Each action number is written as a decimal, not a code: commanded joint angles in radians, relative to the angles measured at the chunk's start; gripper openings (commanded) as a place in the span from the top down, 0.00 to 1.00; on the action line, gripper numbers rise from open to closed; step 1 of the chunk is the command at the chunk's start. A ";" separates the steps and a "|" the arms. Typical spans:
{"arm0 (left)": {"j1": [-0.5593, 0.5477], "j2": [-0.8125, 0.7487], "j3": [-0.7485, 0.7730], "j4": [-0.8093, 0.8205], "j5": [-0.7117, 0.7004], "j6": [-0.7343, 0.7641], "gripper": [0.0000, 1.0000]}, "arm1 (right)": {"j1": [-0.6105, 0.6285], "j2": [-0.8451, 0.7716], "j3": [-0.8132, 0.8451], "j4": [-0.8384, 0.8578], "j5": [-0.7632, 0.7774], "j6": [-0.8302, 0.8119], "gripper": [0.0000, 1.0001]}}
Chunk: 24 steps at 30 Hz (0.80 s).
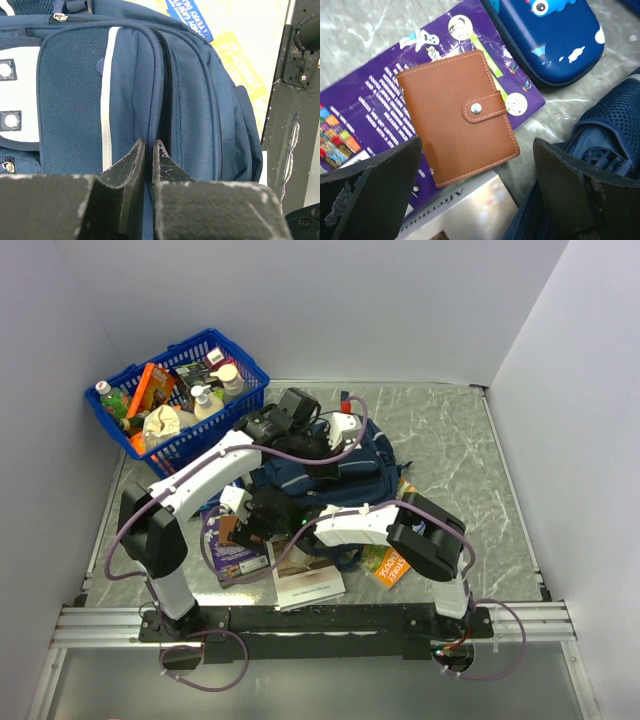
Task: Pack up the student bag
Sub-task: Pick up the personal item from the center of the board.
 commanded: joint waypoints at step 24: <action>0.017 -0.014 0.099 -0.040 0.127 0.079 0.91 | -0.096 0.124 0.005 -0.090 -0.247 0.125 0.19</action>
